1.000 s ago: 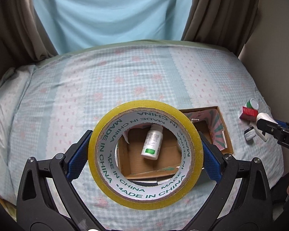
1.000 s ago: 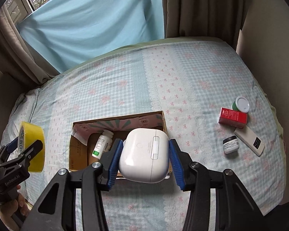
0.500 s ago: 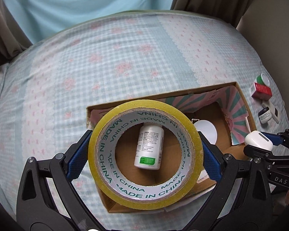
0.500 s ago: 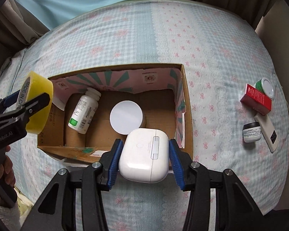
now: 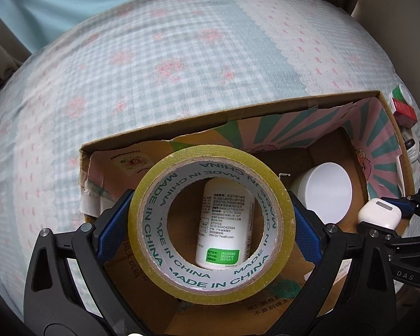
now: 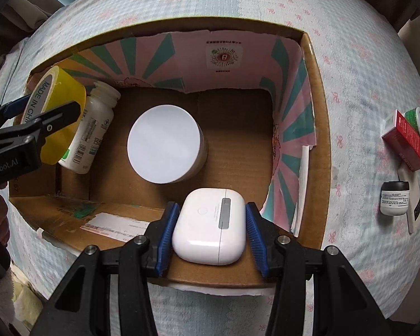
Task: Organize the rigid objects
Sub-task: 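Lower the tape roll and earbud case into the box and open both grippers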
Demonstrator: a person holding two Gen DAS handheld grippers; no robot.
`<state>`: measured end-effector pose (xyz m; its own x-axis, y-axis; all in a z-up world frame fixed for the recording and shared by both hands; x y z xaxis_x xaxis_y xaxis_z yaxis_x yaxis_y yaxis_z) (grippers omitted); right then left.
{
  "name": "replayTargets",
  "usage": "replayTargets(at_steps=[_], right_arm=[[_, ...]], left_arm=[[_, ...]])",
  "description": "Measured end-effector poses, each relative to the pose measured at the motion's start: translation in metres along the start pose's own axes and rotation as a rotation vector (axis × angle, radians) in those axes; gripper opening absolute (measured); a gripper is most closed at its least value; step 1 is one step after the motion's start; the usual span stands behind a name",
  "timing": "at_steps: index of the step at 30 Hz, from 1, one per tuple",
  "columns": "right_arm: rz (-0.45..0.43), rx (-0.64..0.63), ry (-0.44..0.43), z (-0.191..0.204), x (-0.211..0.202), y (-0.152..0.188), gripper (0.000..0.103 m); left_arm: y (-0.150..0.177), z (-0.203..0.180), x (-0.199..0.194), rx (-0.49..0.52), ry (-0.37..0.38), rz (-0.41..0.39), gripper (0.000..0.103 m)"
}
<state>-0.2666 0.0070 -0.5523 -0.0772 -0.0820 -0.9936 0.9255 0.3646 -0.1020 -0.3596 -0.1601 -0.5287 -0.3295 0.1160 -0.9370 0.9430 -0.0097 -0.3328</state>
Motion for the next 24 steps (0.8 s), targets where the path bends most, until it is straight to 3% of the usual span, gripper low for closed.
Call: replayTargets(at_steps=[4,5,6,7,8,12,15,24], right_arm=[[-0.006,-0.023,0.016,0.001,-0.001,0.001,0.047],[-0.015,-0.032,0.024,0.0,-0.004,0.001,0.069],[-0.036,-0.038,-0.014,0.005,-0.006,0.0,0.077],[-0.056,-0.039,-0.059,0.01,-0.009,0.0,0.095],[-0.062,-0.042,-0.088,0.014,-0.013,0.0,0.103],[-0.102,-0.081,-0.034,0.017,-0.023,0.005,0.103],[-0.11,-0.062,-0.039,0.014,-0.026,0.011,0.103],[-0.076,-0.057,-0.022,0.013,-0.045,-0.002,0.103]], left_arm=[[0.006,-0.004,0.004,0.007,0.058,0.064,0.1],[0.006,-0.004,0.001,0.002,0.07,0.063,0.103],[0.004,-0.004,-0.005,-0.001,0.073,0.049,0.103],[0.002,-0.003,-0.011,-0.003,0.078,0.036,0.103],[0.001,-0.003,-0.017,-0.003,0.081,0.028,0.103],[-0.003,0.005,-0.031,-0.008,0.057,0.019,0.103],[-0.002,0.011,-0.036,-0.023,0.049,0.018,0.103],[0.003,0.026,-0.059,-0.062,0.023,0.005,0.103]])
Point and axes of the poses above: each gripper's, at about its wrist camera, not at the fingertips, and x roughly the way its jaws point, z to its left, y to its underside, the point moved 9 cm from there along x, roughly the way its jaws point, and after that the axes turned 14 degrees about -x, right-handed, at the moved point
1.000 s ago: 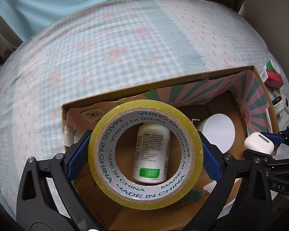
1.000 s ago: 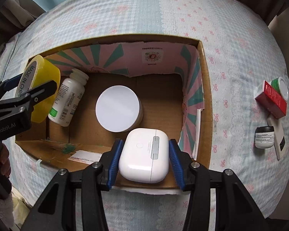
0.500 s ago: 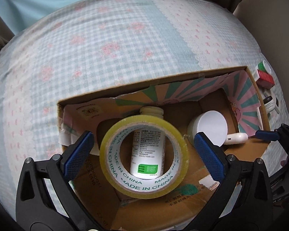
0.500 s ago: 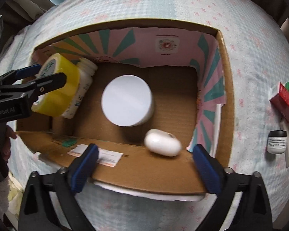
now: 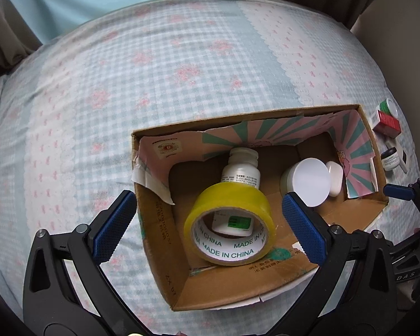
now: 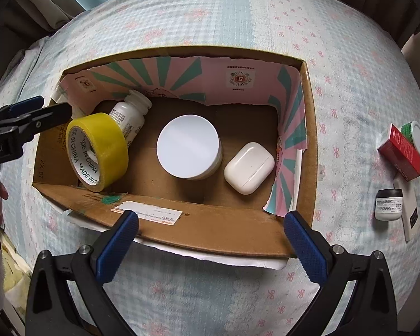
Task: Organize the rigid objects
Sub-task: 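Lower the tape roll and earbud case into the box and open both grippers, then raise both grippers away from the box, then reach the left gripper to the black-lidded jar while the right reaches the red box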
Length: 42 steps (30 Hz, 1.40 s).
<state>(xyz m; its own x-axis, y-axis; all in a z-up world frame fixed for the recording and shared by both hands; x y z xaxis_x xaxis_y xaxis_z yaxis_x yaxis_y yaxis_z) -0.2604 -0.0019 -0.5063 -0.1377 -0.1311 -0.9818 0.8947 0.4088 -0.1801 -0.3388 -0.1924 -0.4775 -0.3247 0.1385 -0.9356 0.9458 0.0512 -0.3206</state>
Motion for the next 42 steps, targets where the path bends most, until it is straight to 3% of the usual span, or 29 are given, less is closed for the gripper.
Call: replayTargets(at_steps=[8,14,26,34,42], right_arm=[[-0.058,0.006,0.021,0.001,-0.051,-0.004,0.103],[-0.157,0.024,0.062,-0.009,-0.109,0.004,0.103],[-0.312,0.093,0.182,-0.091,-0.214,0.06,0.103],[-0.354,0.019,0.158,-0.171,-0.241,0.086,0.103],[-0.317,-0.175,0.124,-0.24,-0.222,0.071,0.103]], left_arm=[[0.007,0.0,-0.054,-0.017,-0.016,-0.045,0.103],[0.015,-0.01,-0.106,-0.048,-0.01,-0.097,0.103],[0.04,-0.084,-0.185,-0.087,0.027,-0.193,0.103],[0.068,-0.164,-0.195,-0.119,0.032,-0.197,0.103],[0.087,-0.261,-0.152,-0.079,0.072,-0.116,0.103]])
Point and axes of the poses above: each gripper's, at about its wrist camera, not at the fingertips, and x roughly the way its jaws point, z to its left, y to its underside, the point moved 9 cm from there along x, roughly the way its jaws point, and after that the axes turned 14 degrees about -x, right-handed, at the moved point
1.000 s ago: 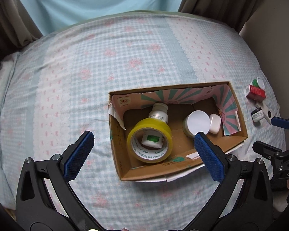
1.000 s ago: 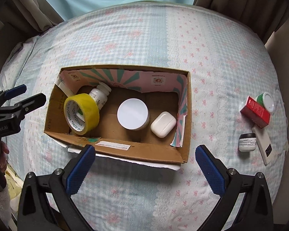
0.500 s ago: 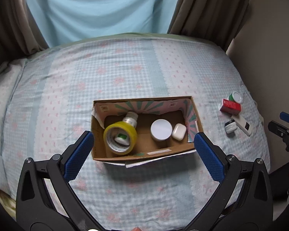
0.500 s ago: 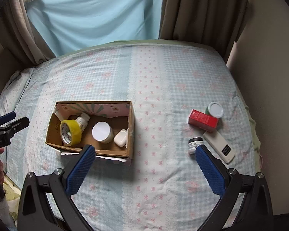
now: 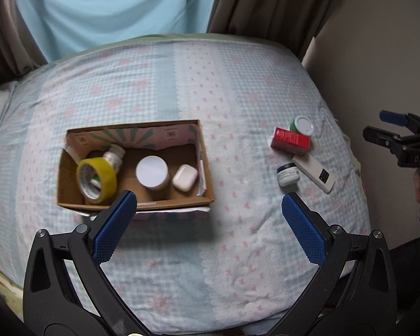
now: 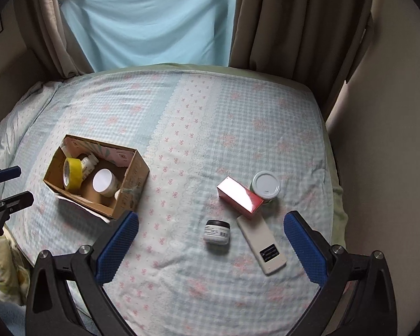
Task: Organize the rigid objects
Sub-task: 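Reach the left gripper to the black-lidded jar while the right reaches the red box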
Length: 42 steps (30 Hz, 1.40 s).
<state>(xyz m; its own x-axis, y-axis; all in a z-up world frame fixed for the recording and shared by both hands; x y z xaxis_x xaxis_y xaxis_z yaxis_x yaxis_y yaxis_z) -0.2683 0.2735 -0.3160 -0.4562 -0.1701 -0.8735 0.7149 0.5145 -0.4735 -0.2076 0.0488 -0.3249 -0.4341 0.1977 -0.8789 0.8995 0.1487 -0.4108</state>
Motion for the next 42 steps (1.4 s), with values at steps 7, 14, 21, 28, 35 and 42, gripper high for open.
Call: replayTargets(at_steps=[7,14,21,28,35,42], right_arm=[[0.088,-0.203,-0.121,-0.029,0.054,-0.013,0.102],[0.267,-0.482,-0.238,-0.037,0.14,-0.017,0.096],[0.48,-0.668,-0.353,-0.026,0.231,0.008,0.079],[0.597,-0.701,-0.4,-0.021,0.279,0.038,0.075],[0.645,-0.772,-0.415,-0.012,0.297,0.059,0.068],[0.672,-0.809,-0.414,-0.003,0.296,0.075,0.056]], left_arm=[[0.026,-0.065,0.057,-0.019,0.04,0.123,0.103],[0.041,-0.108,0.136,-0.136,0.022,0.233,0.103],[0.055,-0.132,0.22,-0.251,0.025,0.315,0.103],[0.063,-0.144,0.269,-0.331,0.049,0.355,0.103],[0.075,-0.148,0.299,-0.365,0.049,0.37,0.094],[0.087,-0.154,0.31,-0.373,0.051,0.368,0.078]])
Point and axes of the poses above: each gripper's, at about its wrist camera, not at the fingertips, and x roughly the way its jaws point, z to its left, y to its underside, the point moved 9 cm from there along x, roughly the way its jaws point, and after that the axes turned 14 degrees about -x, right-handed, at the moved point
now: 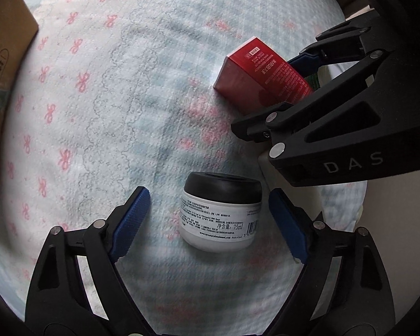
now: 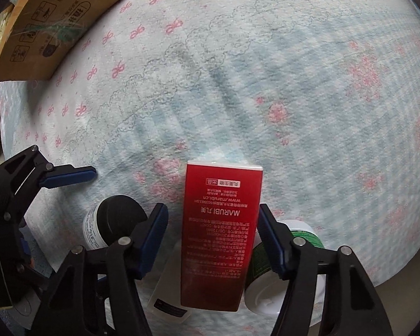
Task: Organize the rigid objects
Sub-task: 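Reach the left gripper to the black-lidded jar while the right reaches the red box, then close the left gripper on the black-lidded jar while the right grips the red box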
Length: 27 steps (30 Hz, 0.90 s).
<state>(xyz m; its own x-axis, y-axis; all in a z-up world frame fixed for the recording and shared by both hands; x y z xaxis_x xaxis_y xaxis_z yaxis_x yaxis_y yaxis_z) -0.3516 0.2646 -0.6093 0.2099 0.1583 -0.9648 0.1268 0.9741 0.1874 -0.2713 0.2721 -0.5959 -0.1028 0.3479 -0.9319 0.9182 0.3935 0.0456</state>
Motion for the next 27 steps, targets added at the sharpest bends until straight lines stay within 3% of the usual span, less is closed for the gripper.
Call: replayTargets(at_steps=[6,8,17,27], right_arm=[[0.016,-0.006,0.041,0.001,0.003,0.006,0.045],[0.017,-0.001,0.051,0.0,0.003,0.008,0.04],[-0.021,0.012,0.061,0.005,0.0,0.014,0.039],[-0.14,0.079,0.049,0.014,-0.022,0.025,0.038]], left_arm=[[0.01,-0.009,0.008,0.041,-0.006,0.006,0.054],[0.012,-0.011,0.009,0.053,-0.014,0.004,0.054],[0.023,-0.012,0.01,0.082,-0.005,0.001,0.054],[0.035,-0.014,-0.007,0.103,0.041,-0.015,0.054]])
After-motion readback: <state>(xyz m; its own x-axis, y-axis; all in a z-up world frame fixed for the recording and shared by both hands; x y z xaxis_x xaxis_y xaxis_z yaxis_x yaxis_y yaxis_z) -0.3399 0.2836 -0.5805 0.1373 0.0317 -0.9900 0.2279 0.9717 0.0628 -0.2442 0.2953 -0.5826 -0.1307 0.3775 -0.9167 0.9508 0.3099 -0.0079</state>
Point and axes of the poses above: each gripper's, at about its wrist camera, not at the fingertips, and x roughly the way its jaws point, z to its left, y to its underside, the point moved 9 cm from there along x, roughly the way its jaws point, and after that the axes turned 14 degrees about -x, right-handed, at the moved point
